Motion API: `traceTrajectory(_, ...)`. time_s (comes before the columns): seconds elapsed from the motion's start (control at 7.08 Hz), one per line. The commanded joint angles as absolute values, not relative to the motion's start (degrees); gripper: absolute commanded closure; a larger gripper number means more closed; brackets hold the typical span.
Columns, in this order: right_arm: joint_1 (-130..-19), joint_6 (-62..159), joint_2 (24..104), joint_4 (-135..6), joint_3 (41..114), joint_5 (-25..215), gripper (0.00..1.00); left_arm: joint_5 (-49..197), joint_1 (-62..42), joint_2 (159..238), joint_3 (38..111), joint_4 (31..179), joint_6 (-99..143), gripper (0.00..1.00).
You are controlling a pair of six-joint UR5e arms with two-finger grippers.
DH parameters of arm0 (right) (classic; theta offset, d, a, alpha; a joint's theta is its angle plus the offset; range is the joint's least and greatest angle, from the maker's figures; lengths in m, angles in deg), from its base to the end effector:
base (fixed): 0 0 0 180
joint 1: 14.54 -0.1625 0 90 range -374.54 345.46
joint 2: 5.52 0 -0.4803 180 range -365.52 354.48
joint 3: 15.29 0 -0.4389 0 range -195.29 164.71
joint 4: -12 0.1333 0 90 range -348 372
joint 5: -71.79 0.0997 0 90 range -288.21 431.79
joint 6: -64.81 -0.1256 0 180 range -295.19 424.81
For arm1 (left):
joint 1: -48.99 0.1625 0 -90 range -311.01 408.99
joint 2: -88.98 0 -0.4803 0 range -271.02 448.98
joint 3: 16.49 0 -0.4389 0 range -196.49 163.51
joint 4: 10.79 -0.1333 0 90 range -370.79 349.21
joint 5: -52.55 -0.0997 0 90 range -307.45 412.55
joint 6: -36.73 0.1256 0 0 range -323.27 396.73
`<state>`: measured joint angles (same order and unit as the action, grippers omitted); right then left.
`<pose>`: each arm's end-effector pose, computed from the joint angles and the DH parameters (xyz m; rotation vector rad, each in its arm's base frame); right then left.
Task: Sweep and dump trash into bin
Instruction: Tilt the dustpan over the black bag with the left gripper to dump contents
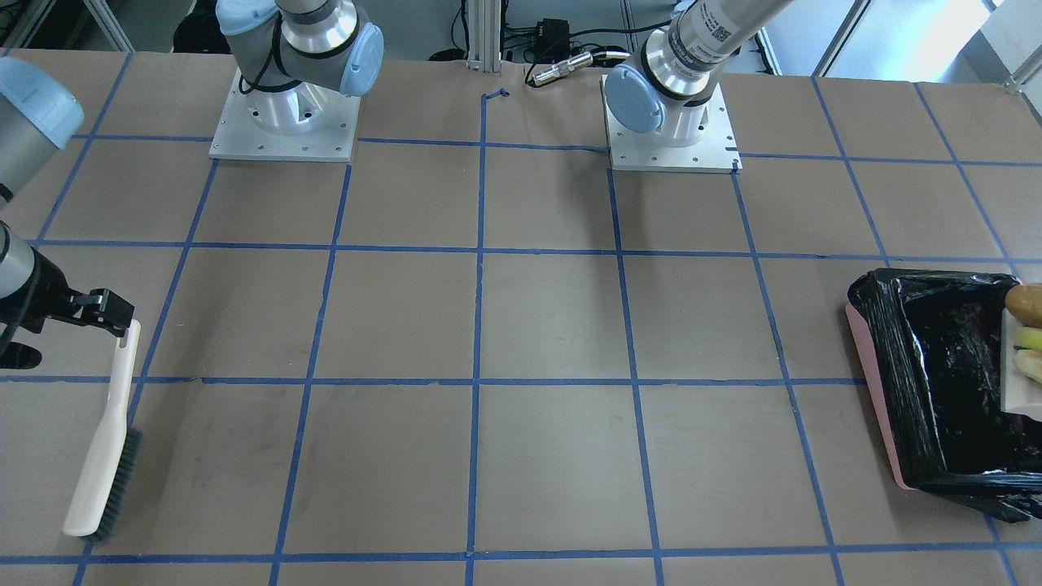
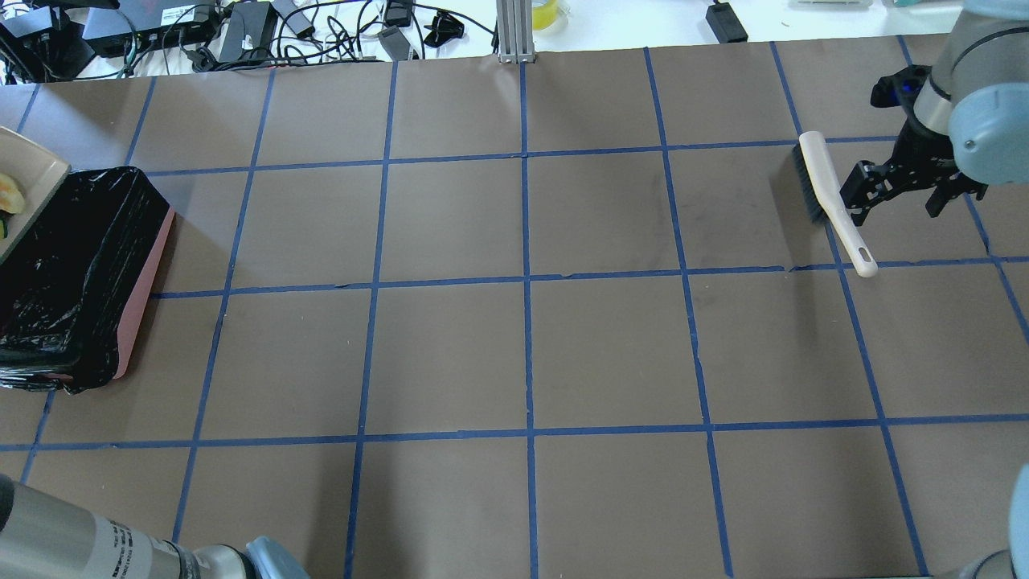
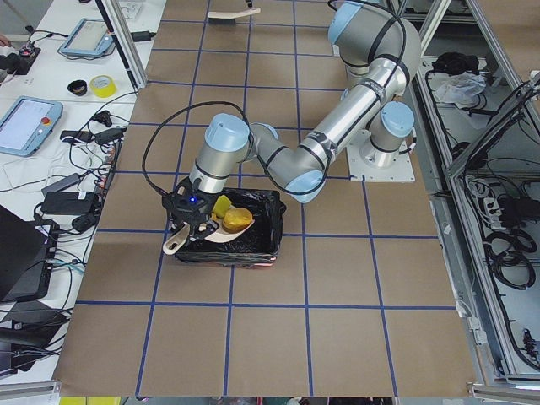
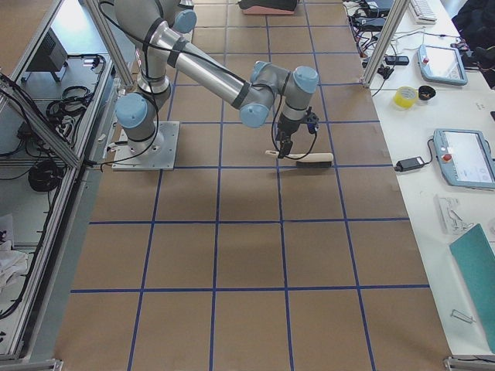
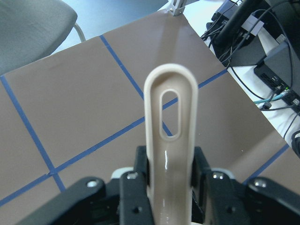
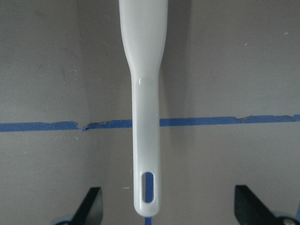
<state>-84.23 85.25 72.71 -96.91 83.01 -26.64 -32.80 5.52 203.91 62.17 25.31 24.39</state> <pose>-0.1031 -0.6095 0.3558 0.0057 -3.0089 -0.1058 0.4718 -0.6449 0.4640 -1.3546 2.4864 -1.0270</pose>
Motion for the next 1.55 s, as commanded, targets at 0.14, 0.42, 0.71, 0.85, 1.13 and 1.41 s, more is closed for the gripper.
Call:
traceTrajectory(0.14,-84.5,85.02,85.15,-81.67,76.42,-22.52,0.0,-29.55,5.48,204.73,62.35,16.74,25.04,1.0)
traceTrajectory(0.42,-87.47,81.97,85.89,-77.14,70.44,-20.51,0.0,-26.82,5.48,204.64,63.75,9.46,25.56,1.0)
traceTrajectory(0.71,-96.93,68.82,83.35,-72.92,63.68,-20.59,0.0,-26.56,3.83,203.77,63.76,6.02,25.39,1.0)
traceTrajectory(0.85,-102.2,61.19,81.86,-72.21,60.94,-20.5,0.0,-30.3,-0.97,202.54,63.41,6.96,24.87,1.0)
traceTrajectory(1.13,-107.86,56.11,81.14,-72.81,61.26,-20.32,0.0,-39.01,-7.68,200.26,59.65,24.0,10.54,1.0)
traceTrajectory(1.41,-108.14,62.23,82.62,-78.05,65.37,-19.71,0.0,-42.8,-14.0,199.89,60.23,29.12,4.4,1.0)
